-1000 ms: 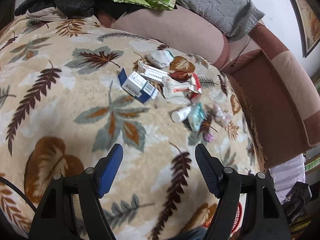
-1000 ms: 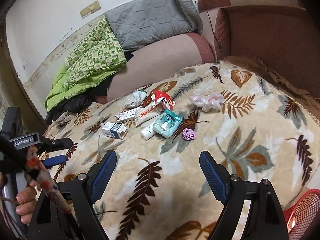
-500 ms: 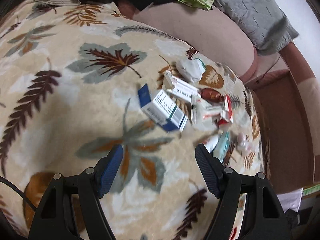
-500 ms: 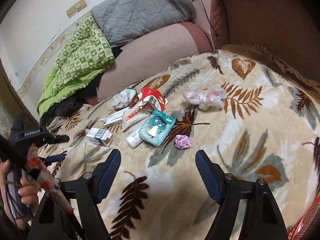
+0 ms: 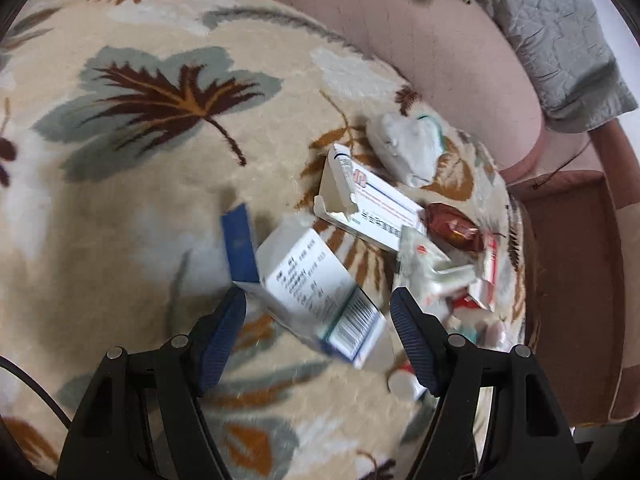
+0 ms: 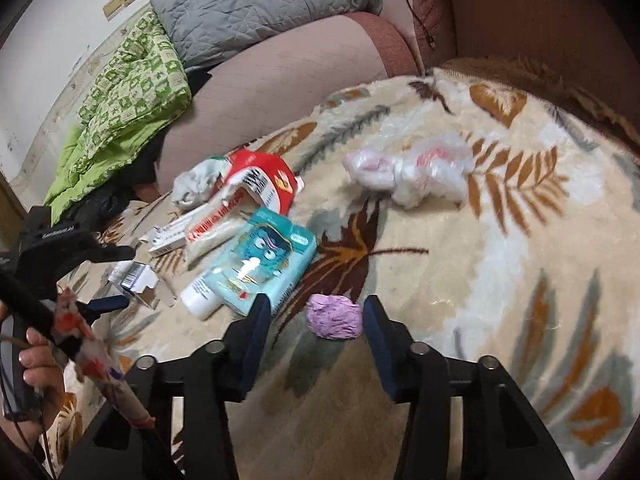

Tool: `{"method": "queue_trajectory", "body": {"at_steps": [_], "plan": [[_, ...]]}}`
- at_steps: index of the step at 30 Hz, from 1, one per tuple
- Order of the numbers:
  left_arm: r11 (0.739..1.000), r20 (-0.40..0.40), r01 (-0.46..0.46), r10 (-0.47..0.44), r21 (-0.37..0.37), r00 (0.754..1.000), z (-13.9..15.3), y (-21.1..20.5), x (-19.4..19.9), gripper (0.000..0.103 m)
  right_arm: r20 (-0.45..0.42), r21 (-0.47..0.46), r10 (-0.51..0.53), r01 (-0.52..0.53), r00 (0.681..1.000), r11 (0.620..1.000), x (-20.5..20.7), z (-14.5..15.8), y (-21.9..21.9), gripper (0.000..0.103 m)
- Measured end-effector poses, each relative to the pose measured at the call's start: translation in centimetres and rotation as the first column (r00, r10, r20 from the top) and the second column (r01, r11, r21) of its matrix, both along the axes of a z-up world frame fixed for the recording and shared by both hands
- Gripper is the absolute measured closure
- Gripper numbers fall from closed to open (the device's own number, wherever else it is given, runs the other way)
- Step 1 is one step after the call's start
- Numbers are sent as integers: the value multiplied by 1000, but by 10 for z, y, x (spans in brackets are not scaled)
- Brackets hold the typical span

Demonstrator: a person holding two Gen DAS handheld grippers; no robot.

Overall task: Collect trash
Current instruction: 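Grasp the white-blue medicine box with the left tool while the right tool grasps the pink wrapper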

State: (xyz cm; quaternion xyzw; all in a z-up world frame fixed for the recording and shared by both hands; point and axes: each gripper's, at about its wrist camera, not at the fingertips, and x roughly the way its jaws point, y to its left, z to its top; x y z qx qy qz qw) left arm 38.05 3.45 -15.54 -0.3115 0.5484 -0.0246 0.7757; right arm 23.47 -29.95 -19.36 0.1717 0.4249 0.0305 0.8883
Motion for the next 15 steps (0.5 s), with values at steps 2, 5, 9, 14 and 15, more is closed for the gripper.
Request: {"method": "queue_trajectory", "body": {"at_steps": [2,5,9,14,15], "plan": [[1000,-5,7,-7,22,1000,-5,-5,4,30,4,18,-17,17,1000,1000,0,-3,-5,65],[999,12,24,-25,46,1000,-4,-10,5,30,27,57,-38,36,999,998,-5,-6,-13,74],[999,13,1,-2,49,1000,-6,-7,4,40,45,62,-37,34,998,997,-7,-6,-12,76],[1000,-1,-20,20,22,1000,0,1,-4,56,78,84,-29,22,997,996,-10,-4,-14,76],[999,-7,-25,25,22,1000,3,1,-8,57,84,85,-28,20,996,996,-11,-4,-14,76]]}}
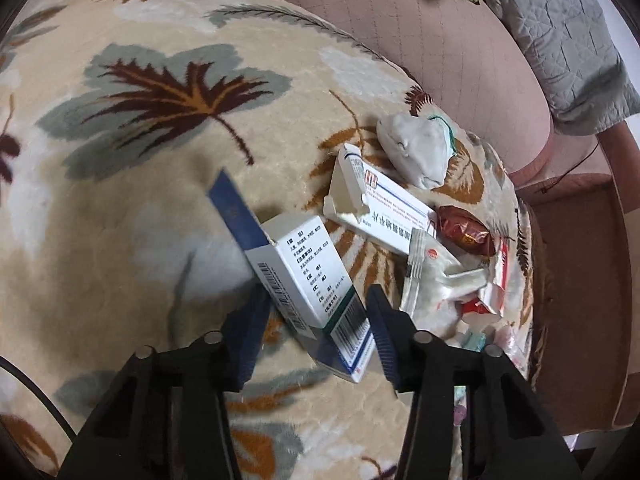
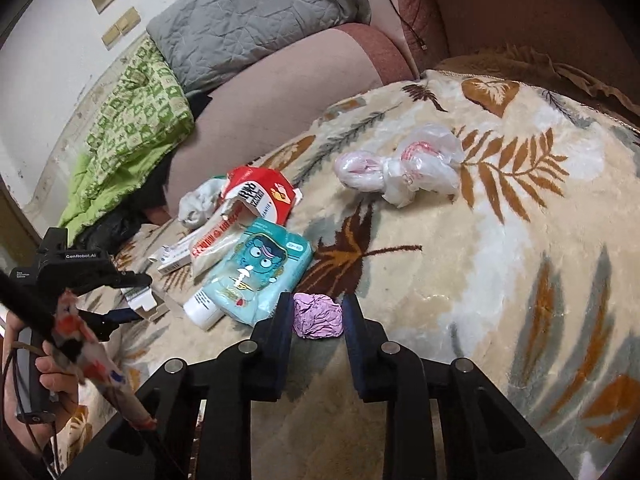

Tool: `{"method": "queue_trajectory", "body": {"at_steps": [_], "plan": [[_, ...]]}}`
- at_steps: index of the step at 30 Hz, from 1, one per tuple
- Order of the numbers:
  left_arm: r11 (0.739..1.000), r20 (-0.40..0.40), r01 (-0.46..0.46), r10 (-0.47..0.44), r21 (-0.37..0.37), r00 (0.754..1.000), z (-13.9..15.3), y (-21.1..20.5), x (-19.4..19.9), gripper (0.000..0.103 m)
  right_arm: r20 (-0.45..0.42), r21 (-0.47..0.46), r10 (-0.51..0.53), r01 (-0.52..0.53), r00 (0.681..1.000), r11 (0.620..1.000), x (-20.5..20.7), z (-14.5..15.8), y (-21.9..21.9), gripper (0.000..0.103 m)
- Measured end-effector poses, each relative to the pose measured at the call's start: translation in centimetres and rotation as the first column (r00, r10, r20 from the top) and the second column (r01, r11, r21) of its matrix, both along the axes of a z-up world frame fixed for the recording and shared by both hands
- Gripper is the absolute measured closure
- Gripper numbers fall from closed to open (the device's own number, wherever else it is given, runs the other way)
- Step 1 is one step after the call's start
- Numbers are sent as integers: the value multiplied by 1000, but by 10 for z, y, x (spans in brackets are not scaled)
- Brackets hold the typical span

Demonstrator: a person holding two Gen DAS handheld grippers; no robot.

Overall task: Collect trash
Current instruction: 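Grasp the white-blue medicine box with the left tool while the right tool grasps the pink wrapper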

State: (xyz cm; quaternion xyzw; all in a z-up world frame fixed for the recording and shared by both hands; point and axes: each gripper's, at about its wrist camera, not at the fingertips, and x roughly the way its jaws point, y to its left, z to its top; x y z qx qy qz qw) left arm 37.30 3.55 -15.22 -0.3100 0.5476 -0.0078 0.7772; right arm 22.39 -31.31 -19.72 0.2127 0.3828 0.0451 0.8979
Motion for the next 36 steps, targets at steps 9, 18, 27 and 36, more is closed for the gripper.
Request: {"method": "queue_trajectory", "body": {"at_steps": [9,18,27,36], "plan": [[999,40,30,-31,18,999,34,-3,-19,60,57,16,-3,2,998,1000,-7,5,-1,76],[990,66,117,-112,-80,991,79,-9,-74,60,89,31,-10,7,996,999,-12,9,-4,77],[966,144,255,-245,-51,959,98,-48,-138,60,109,43,-7,3,994,999,-15,10,-5,77],[957,181,292,-287,0,941,97,-62,-137,60,145,46,-8,2,989,999,-23,19,-6,77]]}}
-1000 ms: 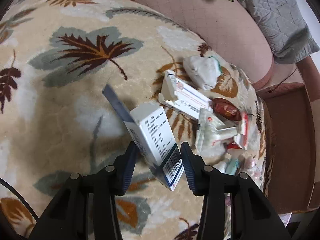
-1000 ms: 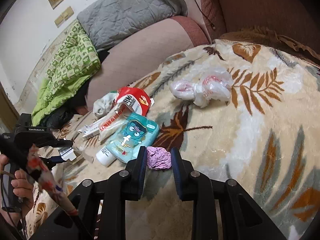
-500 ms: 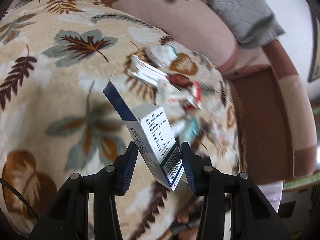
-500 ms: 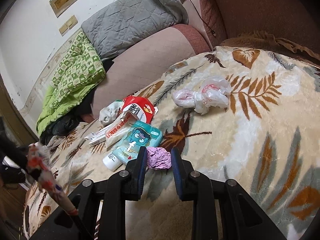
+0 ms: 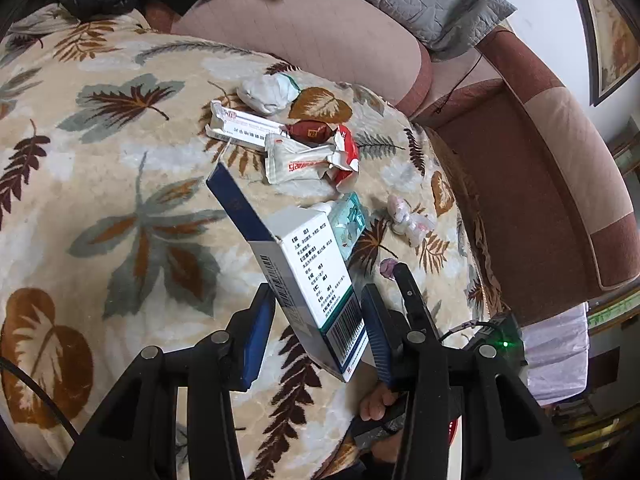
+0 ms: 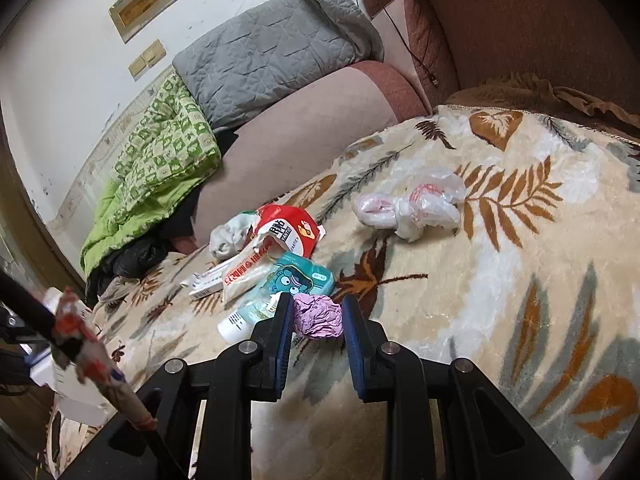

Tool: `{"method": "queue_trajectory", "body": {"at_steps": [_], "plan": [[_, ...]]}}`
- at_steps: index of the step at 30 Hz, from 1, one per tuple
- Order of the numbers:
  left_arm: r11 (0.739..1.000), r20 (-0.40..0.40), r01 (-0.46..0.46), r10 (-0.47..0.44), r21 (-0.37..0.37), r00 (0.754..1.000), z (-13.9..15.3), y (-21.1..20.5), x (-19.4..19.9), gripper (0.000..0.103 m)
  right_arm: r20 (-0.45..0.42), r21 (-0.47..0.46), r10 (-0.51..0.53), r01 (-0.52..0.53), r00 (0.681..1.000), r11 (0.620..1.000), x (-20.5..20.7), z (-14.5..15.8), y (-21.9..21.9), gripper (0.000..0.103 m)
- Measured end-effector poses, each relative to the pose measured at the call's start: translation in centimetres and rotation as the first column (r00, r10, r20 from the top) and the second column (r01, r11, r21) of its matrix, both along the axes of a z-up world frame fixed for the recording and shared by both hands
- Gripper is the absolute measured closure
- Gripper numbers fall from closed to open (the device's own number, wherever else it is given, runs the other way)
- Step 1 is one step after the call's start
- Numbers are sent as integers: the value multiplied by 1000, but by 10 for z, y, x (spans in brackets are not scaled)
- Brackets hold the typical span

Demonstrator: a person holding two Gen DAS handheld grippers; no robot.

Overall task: Collect trash
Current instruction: 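Grasp the white-blue medicine box with the left tool while the right tool grasps the pink wrapper, then carry both items to the red wastebasket and open both tools over it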

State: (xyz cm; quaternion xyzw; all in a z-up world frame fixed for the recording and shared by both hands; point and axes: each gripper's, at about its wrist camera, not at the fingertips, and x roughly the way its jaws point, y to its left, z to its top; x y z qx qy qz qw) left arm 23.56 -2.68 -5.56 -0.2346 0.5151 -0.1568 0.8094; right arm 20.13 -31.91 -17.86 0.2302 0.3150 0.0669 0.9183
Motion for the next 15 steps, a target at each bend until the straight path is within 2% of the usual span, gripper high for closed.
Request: {"method": "queue_trajectory", "body": {"at_steps": [3,7,10,15], "plan": [[1000,-8,5,-5,0,1000,-4,0,0,60,-6,5,-3,3,1000,1000,-16,6,2,77],[999,22,14,-14,31,1000,0,-4,-11,60,-38,31,6,-4,999,1000,-53,17,8,77],[999,58,25,-27,26,998,5,-2,-42,60,-37,10,18,-17,999,1000,-79,36,14,77],[999,80,33,-34,5,996,8,0,-110,60,35,-1,30,-30,999,1000,-143,84,22,77]]}}
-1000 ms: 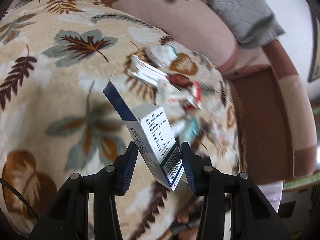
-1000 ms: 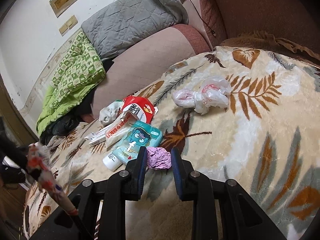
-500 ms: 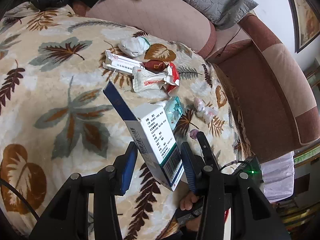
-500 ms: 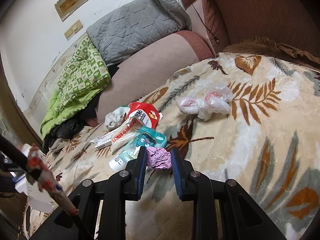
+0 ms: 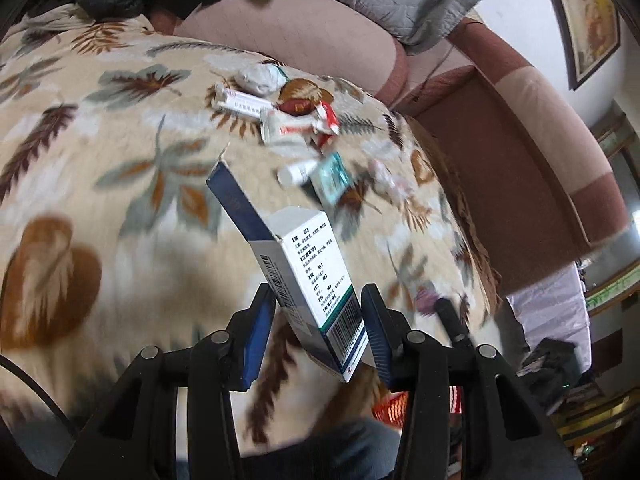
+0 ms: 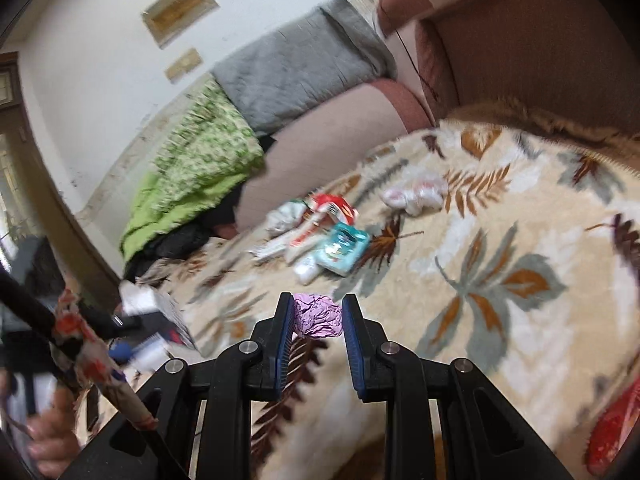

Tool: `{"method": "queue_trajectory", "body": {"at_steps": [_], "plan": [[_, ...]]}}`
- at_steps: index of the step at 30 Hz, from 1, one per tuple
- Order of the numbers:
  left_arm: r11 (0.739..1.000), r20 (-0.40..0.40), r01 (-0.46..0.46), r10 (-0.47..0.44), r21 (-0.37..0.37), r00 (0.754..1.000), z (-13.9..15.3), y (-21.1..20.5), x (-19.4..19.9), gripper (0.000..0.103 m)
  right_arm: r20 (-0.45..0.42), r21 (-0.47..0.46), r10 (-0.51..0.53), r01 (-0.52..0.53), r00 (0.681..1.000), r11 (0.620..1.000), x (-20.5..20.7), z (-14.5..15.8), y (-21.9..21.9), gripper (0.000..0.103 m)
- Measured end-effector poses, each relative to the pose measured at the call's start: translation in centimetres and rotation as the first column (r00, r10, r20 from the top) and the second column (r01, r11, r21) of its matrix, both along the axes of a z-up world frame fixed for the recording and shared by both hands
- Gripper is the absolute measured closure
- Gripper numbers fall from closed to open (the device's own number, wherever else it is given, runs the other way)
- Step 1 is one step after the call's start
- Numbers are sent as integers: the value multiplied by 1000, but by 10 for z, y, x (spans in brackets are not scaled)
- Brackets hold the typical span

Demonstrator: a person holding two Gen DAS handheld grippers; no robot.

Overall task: Collect trash
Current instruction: 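Carry both items to the red wastebasket and open both tools over it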

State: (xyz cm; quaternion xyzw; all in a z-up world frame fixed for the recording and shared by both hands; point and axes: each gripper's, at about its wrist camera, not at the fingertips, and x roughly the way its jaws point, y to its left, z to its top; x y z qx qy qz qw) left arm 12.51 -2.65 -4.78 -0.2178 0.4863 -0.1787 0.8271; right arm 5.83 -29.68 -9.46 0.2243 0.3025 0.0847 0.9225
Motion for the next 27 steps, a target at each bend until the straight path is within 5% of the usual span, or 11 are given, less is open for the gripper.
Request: {"method": "queue_trajectory", "body": {"at_steps": [10,27], "plan": [[997,102,74,-72,-15,992,49,-18,-94,60,109,7,-27,27,994,1000,-101,63,-5,77],[973,155,229,-222,-28,963,78,-86,-136,60,191,8,-117,118,975,993,-173,101,-51,77]]}}
